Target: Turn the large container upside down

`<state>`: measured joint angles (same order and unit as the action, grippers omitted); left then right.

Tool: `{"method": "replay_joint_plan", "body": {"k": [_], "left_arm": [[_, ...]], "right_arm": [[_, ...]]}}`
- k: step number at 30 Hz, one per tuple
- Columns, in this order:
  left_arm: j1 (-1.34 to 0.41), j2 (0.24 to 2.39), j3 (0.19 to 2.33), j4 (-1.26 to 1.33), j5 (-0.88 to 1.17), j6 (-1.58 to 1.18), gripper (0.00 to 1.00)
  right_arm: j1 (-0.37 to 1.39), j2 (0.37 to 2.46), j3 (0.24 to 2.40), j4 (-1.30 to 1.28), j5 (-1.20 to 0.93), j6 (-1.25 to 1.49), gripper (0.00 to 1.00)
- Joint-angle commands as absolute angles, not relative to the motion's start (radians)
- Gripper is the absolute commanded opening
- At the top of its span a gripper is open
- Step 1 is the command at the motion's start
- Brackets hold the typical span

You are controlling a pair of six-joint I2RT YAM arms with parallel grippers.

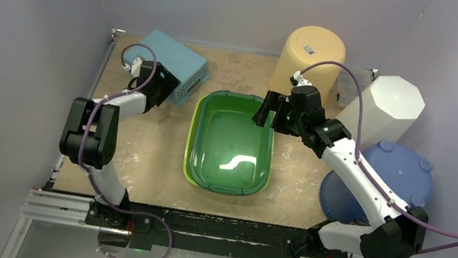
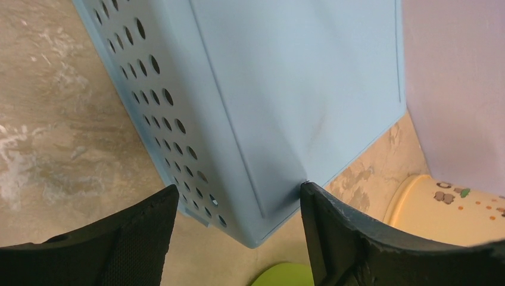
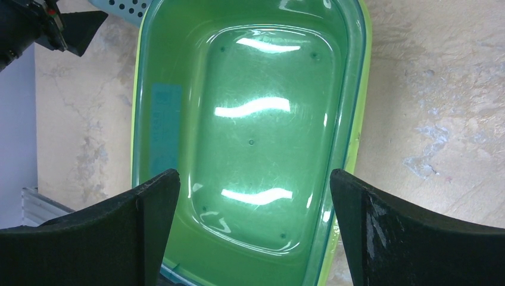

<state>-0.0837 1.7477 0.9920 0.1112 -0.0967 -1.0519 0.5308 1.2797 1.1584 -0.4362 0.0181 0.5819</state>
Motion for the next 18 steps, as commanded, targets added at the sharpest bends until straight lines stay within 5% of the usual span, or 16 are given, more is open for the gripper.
{"method": "replay_joint_plan", "body": {"k": [1, 10, 18], "left_arm": [[-0.129, 1.680, 0.983, 0.099, -0.129, -0.993, 0.73], [-0.203, 1.576, 1.090, -0.067, -0.252, -0.712, 0.76], [-0.248, 1.883, 1.594, -0.325, -0.127, -0.237, 0.77]], "right_arm": [[0.531, 1.241, 1.174, -0.440, 0.034, 0.568, 0.98], [0.531, 1.244, 1.170, -0.439, 0.034, 0.565, 0.99], [0.531, 1.247, 1.182, -0.438, 0.034, 0.563, 0.99]]}}
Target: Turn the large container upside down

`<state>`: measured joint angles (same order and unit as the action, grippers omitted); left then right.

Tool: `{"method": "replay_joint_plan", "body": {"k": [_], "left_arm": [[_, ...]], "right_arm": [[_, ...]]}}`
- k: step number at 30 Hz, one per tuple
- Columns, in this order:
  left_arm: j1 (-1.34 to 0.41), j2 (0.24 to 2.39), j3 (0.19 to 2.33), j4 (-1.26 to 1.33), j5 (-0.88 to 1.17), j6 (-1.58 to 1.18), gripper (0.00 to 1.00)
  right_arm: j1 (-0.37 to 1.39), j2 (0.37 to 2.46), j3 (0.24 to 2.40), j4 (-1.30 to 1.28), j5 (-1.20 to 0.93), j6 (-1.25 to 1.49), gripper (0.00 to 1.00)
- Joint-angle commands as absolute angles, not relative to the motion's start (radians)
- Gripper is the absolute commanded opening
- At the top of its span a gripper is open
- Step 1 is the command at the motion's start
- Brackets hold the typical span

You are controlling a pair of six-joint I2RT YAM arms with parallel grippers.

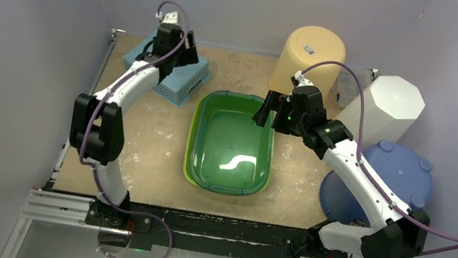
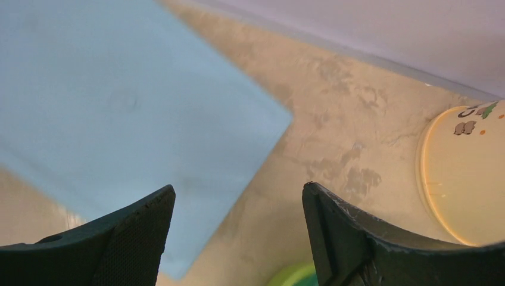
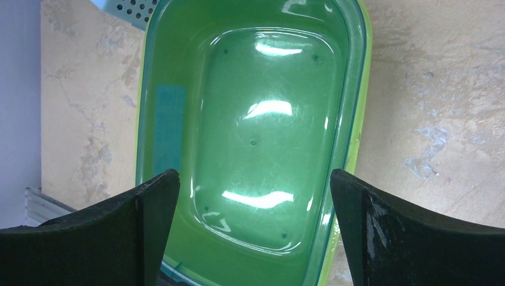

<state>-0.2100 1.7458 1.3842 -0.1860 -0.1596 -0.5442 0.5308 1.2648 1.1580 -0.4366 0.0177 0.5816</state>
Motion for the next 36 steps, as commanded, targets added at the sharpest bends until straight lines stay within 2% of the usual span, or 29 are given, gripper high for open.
{"method": "replay_joint_plan", "body": {"k": [1, 5, 11, 17, 22, 25, 29, 36], "left_arm": [[-0.261, 1.923, 1.643, -0.352, -0.140, -0.190, 0.77], [-0.287, 2.039, 1.781, -0.426, -0.180, -0.067, 0.77], [-0.326, 2.104, 1.806, -0.430, -0.214, 0.075, 0.77], [-0.327, 2.232, 1.907, -0.476, -0.441, 0.039, 0.75], [-0.307, 2.394, 2.125, -0.563, -0.530, -0.049, 0.74], [-0.277, 2.456, 2.224, -0.604, -0.529, -0.164, 0.73], [-0.210, 2.468, 2.230, -0.583, -0.433, -0.314, 0.72], [-0.124, 2.521, 2.304, -0.554, -0.371, -0.384, 0.72]], "right_arm": [[0.531, 1.248, 1.183, -0.440, 0.036, 0.562, 0.99], [0.531, 1.239, 1.182, -0.452, 0.043, 0.566, 0.99], [0.531, 1.227, 1.164, -0.456, 0.045, 0.569, 0.99], [0.531, 1.226, 1.166, -0.463, 0.040, 0.569, 0.99], [0.531, 1.221, 1.163, -0.467, 0.052, 0.566, 0.98], [0.531, 1.222, 1.175, -0.479, 0.053, 0.565, 0.99], [0.531, 1.211, 1.181, -0.498, 0.066, 0.565, 0.99], [0.531, 1.187, 1.180, -0.519, 0.078, 0.578, 0.99]]}}
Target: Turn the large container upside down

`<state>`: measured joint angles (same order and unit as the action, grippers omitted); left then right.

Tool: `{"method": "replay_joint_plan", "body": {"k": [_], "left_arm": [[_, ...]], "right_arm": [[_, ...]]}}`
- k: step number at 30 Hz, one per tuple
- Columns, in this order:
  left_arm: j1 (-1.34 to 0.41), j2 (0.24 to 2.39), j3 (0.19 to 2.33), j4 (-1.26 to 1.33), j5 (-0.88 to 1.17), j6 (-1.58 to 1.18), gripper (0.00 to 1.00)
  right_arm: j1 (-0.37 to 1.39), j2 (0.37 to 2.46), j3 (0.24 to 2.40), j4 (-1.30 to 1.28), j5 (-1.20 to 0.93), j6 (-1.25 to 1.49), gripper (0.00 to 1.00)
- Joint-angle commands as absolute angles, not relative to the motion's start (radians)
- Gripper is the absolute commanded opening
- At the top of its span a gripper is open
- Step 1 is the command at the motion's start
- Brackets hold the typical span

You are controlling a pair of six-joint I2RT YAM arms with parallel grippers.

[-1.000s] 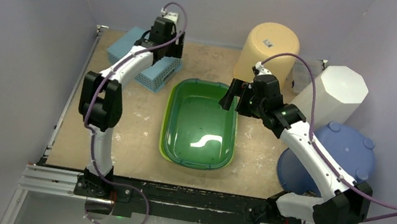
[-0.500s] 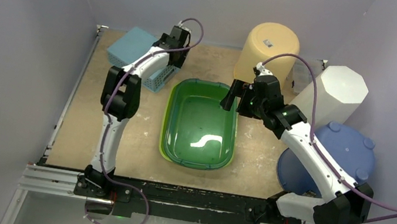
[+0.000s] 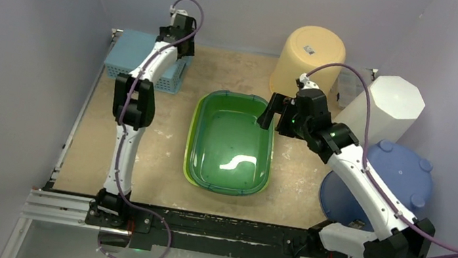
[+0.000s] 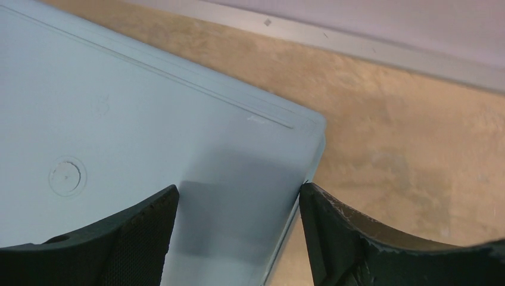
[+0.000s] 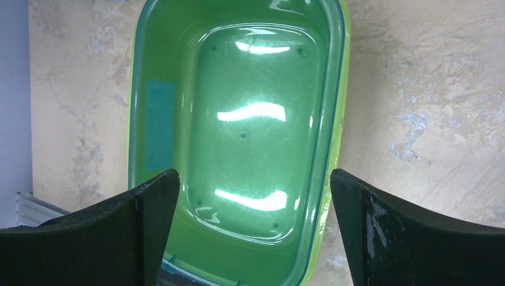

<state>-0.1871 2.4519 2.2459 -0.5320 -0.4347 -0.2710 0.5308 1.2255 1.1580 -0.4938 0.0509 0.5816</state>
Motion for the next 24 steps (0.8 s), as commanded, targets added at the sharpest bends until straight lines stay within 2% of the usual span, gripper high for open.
{"method": "replay_joint_plan", "body": {"k": [1, 5, 12, 16, 20, 24], "left_arm": [[-0.114, 2.526, 2.325, -0.562, -0.364, -0.389, 0.72], [-0.109, 2.451, 2.278, -0.495, -0.292, -0.380, 0.75], [-0.110, 2.103, 1.932, -0.261, -0.220, -0.432, 0.79], [-0.110, 1.962, 1.792, -0.255, -0.188, -0.431, 0.80], [-0.104, 1.816, 1.540, -0.238, -0.227, -0.471, 0.80], [-0.042, 1.709, 1.280, -0.138, -0.140, -0.539, 0.80]], "right_arm": [[0.531, 1.185, 1.179, -0.520, 0.077, 0.581, 0.99], [0.531, 1.178, 1.168, -0.512, 0.065, 0.596, 0.99], [0.531, 1.170, 1.150, -0.492, 0.042, 0.604, 0.99], [0.531, 1.168, 1.132, -0.481, 0.036, 0.604, 0.99], [0.531, 1.170, 1.115, -0.465, 0.022, 0.610, 0.99], [0.531, 1.175, 1.105, -0.451, 0.003, 0.610, 0.99]]}}
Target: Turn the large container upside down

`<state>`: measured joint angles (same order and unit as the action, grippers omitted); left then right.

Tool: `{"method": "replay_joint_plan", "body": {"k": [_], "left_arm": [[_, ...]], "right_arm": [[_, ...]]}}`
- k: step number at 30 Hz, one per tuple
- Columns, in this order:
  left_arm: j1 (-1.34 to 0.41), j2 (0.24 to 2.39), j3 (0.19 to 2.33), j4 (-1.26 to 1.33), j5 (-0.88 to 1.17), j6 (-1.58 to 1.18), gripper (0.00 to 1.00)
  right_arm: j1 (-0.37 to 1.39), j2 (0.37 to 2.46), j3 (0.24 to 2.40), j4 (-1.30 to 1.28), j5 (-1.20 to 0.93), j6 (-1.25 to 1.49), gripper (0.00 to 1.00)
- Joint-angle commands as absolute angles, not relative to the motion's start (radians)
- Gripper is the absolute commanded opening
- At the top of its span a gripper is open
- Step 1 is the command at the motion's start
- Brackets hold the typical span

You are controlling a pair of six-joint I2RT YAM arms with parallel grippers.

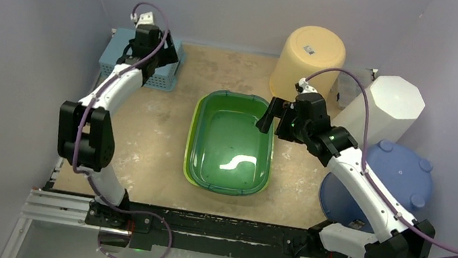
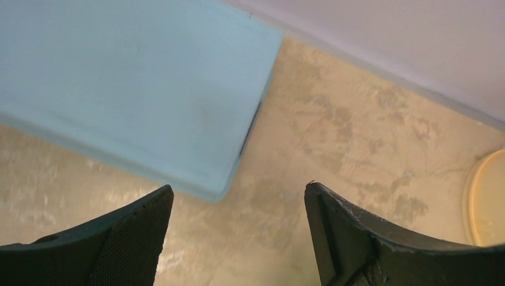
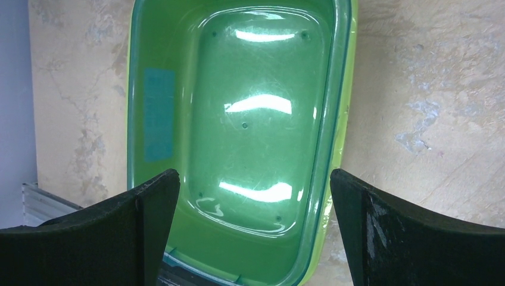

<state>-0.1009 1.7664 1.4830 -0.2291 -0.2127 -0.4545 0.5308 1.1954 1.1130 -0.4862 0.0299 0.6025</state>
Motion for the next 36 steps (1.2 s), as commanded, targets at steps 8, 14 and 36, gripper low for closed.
{"method": "replay_joint_plan", "body": {"k": [8, 14, 36], "left_arm": [[0.000, 1.751, 1.154, 0.115, 0.081, -0.505, 0.80], [0.000, 1.850, 1.228, 0.164, 0.097, -0.481, 0.79], [0.000, 1.630, 1.030, 0.116, 0.163, -0.486, 0.78]], "right_arm": [[0.531, 1.188, 1.096, -0.443, 0.003, 0.607, 0.99], [0.531, 1.190, 1.084, -0.443, -0.009, 0.609, 0.99], [0.531, 1.297, 1.025, -0.437, 0.053, 0.618, 0.78]]}}
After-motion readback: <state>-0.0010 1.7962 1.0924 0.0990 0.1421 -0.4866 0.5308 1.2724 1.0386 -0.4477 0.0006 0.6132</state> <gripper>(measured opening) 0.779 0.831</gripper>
